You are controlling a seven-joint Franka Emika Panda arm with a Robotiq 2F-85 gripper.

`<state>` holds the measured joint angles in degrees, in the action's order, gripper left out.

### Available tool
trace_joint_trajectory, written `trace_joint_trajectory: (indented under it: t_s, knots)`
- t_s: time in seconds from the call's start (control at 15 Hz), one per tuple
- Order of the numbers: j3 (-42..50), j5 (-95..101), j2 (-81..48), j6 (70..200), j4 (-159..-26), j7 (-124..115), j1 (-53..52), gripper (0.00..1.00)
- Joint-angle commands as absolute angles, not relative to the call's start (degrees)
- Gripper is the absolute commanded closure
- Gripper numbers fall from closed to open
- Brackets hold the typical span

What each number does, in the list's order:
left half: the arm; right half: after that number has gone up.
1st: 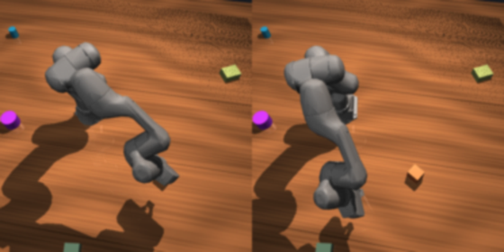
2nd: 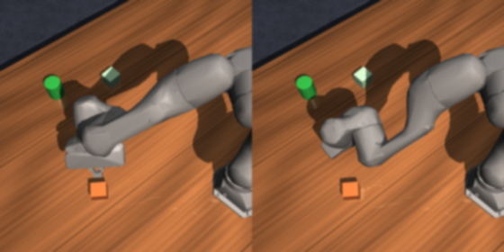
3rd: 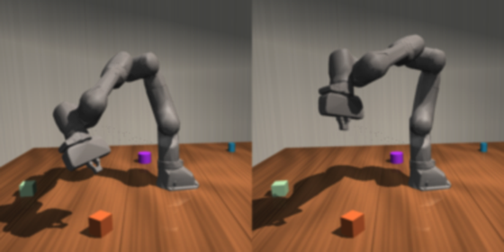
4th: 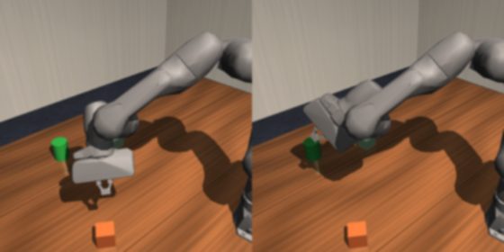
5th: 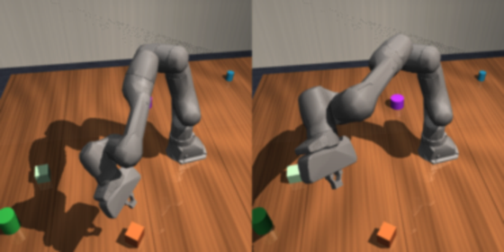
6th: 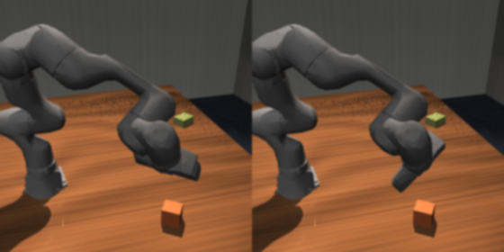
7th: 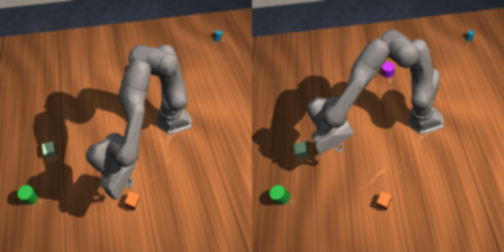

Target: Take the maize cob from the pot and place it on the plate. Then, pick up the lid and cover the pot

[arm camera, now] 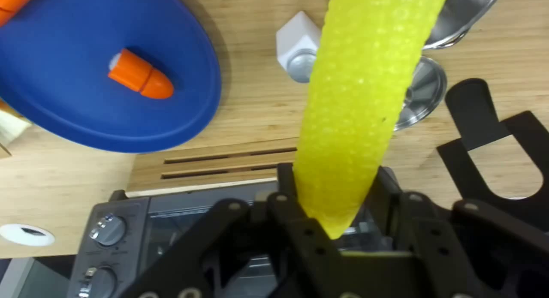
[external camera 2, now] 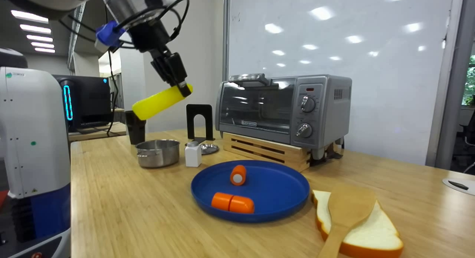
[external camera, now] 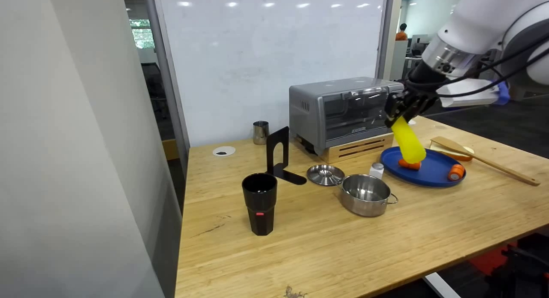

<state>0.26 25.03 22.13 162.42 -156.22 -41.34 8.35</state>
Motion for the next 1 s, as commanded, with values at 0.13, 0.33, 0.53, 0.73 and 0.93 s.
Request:
trace_joint_trajectory:
  t_s: [0.13,0.33,0.53,0.73,0.93]
  knots:
    - [10.5,5.3,28.6,157.6,-159.0,-19.4,9.8,0.81]
    - [13.3,0.5,29.5,154.6,-159.0,-14.5,13.3,0.81]
    - [15.1,-2.0,27.6,154.1,-158.5,-14.6,17.5,0.81]
    - [15.8,-3.7,25.3,155.0,-158.0,-16.1,20.7,0.81]
    - [15.8,-4.6,22.3,155.9,-157.1,-17.8,23.1,0.81]
